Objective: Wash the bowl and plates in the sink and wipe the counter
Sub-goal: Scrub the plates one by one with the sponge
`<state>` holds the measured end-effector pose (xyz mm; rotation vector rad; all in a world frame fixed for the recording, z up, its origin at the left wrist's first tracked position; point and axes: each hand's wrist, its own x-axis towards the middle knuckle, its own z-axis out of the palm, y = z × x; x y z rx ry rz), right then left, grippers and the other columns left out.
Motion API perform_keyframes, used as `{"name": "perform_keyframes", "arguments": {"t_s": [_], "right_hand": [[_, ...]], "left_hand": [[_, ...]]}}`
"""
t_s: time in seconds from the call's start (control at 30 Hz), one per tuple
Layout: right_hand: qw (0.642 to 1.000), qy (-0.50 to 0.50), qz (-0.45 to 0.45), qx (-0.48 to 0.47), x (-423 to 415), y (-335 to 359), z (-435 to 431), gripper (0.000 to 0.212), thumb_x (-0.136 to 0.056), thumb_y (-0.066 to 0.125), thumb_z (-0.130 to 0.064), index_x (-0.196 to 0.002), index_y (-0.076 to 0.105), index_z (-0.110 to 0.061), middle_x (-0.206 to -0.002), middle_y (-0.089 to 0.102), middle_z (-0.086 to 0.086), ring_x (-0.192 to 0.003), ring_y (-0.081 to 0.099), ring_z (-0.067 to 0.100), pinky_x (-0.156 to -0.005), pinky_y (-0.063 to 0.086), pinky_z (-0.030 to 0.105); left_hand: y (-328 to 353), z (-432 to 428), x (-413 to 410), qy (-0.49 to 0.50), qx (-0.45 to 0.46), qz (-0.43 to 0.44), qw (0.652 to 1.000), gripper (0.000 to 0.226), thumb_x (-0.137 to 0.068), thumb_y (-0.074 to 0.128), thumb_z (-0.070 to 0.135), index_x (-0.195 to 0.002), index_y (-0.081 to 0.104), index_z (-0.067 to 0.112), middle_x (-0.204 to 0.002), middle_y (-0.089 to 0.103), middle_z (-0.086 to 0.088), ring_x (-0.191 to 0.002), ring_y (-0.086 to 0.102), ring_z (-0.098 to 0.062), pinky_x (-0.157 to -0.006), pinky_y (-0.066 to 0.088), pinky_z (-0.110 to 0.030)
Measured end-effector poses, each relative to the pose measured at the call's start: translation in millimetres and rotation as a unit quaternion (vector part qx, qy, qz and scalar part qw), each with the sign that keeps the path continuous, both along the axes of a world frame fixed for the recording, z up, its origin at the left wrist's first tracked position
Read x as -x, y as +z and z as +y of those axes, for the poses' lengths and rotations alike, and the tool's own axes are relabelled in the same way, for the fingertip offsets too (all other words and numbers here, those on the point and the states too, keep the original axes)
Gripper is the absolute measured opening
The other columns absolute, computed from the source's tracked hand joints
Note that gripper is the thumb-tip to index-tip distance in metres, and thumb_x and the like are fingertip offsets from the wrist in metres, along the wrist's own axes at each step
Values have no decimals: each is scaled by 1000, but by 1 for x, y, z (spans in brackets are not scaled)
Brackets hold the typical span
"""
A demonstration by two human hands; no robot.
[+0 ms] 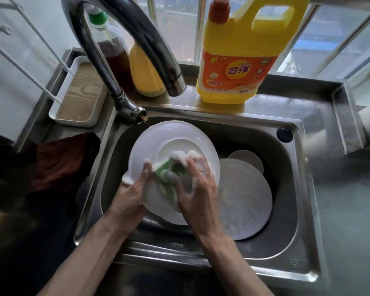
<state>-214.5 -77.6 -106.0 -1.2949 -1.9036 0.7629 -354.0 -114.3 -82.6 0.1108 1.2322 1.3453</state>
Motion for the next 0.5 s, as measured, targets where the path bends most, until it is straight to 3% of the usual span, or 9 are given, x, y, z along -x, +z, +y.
{"name": "perform_keyframes", "arguments": {"t_s": [0.07, 0.1, 0.17, 0.3, 0.4, 0.5], "right_hand": [[1000, -10, 19, -13, 7, 3, 5, 32, -93, 76, -22, -122, 64, -17, -119, 63, 4, -112, 52, 11, -102, 31, 5], [999, -16, 22, -19, 9, 5, 9, 28, -94, 75, -23, -119, 63, -16, -117, 64, 5, -109, 54, 14, -99, 33, 6], [999, -33, 10, -27, 11, 7, 18, 20, -97, 72, -25, -112, 64, -15, -114, 63, 5, -104, 56, 18, -90, 42, 20], [991, -117, -58, -43, 6, 9, 34, 12, -99, 69, -31, -103, 66, -20, -116, 60, 3, -100, 57, 22, -86, 43, 32], [988, -120, -98, -22, 0, 10, 33, 21, -103, 59, -39, -105, 68, -20, -125, 55, 2, -105, 53, 21, -90, 46, 40], [992, -56, -104, 47, 5, 12, 26, 41, -98, 53, -57, -120, 66, -24, -138, 46, 2, -118, 47, 18, -100, 40, 37]], "left_hand": [[1, 3, 0, 7, 1, -2, 1000, 46, -99, 57, 34, -132, 64, 2, -123, 72, -21, -100, 74, -26, -73, 62, -31], [1, 4, 0, 12, -3, 4, 1000, 44, -99, 57, 31, -131, 65, 2, -122, 72, -22, -100, 74, -25, -73, 62, -31], [1, 5, -1, 17, -9, 22, 1000, 40, -98, 59, 26, -129, 65, 3, -121, 72, -22, -98, 75, -24, -72, 62, -31], [2, 1, -5, 23, -9, 44, 999, 34, -100, 60, 23, -129, 66, 8, -118, 74, -17, -98, 75, -22, -71, 62, -30], [3, 0, -6, 34, -8, 48, 998, 33, -99, 61, 24, -127, 66, 9, -116, 75, -14, -97, 75, -19, -69, 61, -27], [3, 0, -6, 23, -2, 54, 998, 32, -98, 62, 24, -125, 68, 9, -115, 75, -16, -94, 76, -21, -67, 61, -29]]}}
